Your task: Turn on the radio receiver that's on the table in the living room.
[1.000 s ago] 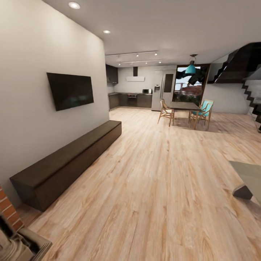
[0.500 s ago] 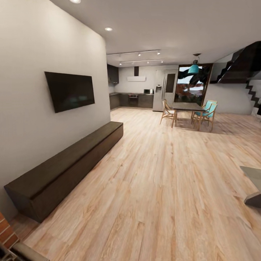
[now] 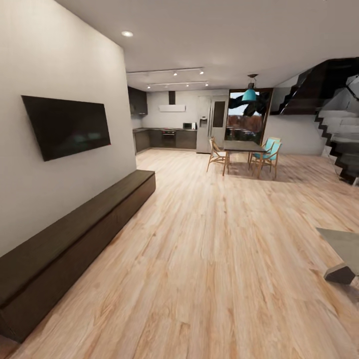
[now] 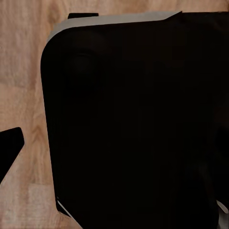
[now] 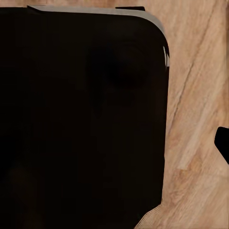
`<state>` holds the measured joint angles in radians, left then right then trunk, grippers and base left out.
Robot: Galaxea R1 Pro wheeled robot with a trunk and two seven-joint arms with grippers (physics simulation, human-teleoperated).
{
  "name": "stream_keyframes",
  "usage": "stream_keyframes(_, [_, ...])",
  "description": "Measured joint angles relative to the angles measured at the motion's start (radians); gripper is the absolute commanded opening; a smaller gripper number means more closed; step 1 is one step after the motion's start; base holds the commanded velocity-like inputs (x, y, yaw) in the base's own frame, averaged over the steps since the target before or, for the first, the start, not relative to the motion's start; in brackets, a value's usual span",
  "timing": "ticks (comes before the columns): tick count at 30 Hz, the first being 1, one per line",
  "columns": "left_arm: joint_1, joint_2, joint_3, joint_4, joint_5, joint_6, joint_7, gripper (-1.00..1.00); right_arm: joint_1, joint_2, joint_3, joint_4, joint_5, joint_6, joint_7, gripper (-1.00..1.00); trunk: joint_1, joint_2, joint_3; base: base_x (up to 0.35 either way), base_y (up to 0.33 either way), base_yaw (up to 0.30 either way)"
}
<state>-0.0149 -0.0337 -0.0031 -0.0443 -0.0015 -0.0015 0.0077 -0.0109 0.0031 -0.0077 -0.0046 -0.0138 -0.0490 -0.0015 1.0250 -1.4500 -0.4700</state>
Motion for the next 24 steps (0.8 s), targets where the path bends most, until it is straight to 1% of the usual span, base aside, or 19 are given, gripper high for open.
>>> stream_keyframes(24, [0.001,0.000,0.000,0.000,0.000,0.000,0.000,1.00,0.000,0.000,0.001,0.000,0.000,0.000,0.000,1.00,0.000,0.000,0.000,0.323,0.000,-0.286])
